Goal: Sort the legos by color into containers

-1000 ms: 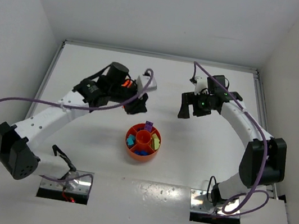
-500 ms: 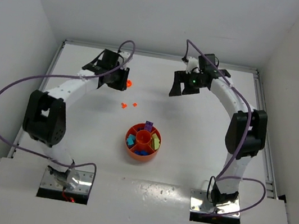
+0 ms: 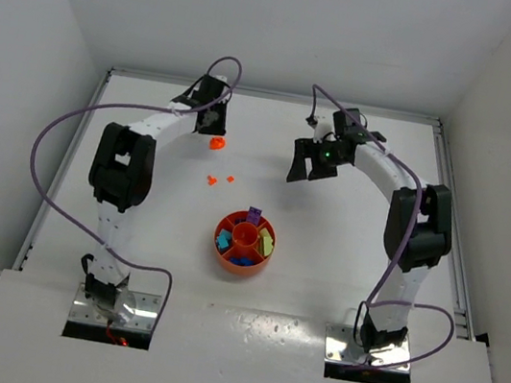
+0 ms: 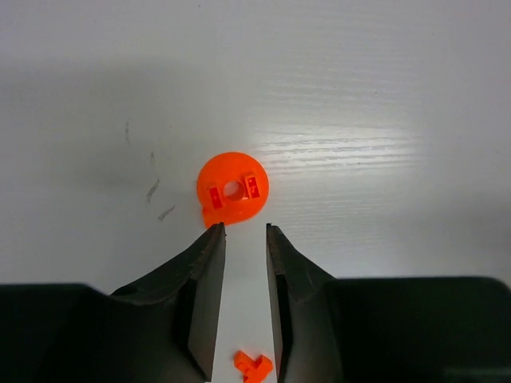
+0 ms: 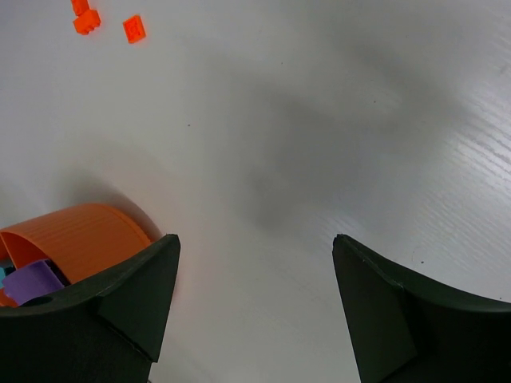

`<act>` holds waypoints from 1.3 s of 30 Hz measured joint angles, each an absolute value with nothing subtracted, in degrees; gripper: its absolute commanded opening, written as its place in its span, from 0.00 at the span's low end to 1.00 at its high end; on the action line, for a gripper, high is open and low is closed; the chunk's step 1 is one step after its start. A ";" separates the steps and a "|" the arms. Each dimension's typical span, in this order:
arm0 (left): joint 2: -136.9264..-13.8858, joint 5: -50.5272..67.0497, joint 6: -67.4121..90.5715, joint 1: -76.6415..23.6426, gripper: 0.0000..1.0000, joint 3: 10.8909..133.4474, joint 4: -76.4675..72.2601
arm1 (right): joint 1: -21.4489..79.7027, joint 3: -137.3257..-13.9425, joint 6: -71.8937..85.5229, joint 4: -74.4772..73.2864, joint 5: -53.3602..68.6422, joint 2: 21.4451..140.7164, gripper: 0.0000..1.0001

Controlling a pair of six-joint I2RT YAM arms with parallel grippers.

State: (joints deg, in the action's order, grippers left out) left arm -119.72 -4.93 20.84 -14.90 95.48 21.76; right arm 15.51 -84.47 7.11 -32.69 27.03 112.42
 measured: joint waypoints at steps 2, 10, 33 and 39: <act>-121.56 -5.65 21.63 -14.90 0.31 96.51 21.76 | 15.51 -83.92 7.11 -32.67 27.03 112.09 0.78; -124.75 -7.49 22.74 -14.50 0.29 97.34 22.00 | 15.46 -83.90 7.11 -31.75 27.05 110.21 0.78; -128.05 -4.60 22.79 -11.57 0.31 99.92 22.17 | 15.46 -83.90 7.11 -31.75 27.03 110.19 0.78; -128.05 -3.70 22.76 -11.57 0.32 99.90 22.17 | 15.46 -83.85 7.11 -31.70 27.05 110.19 0.78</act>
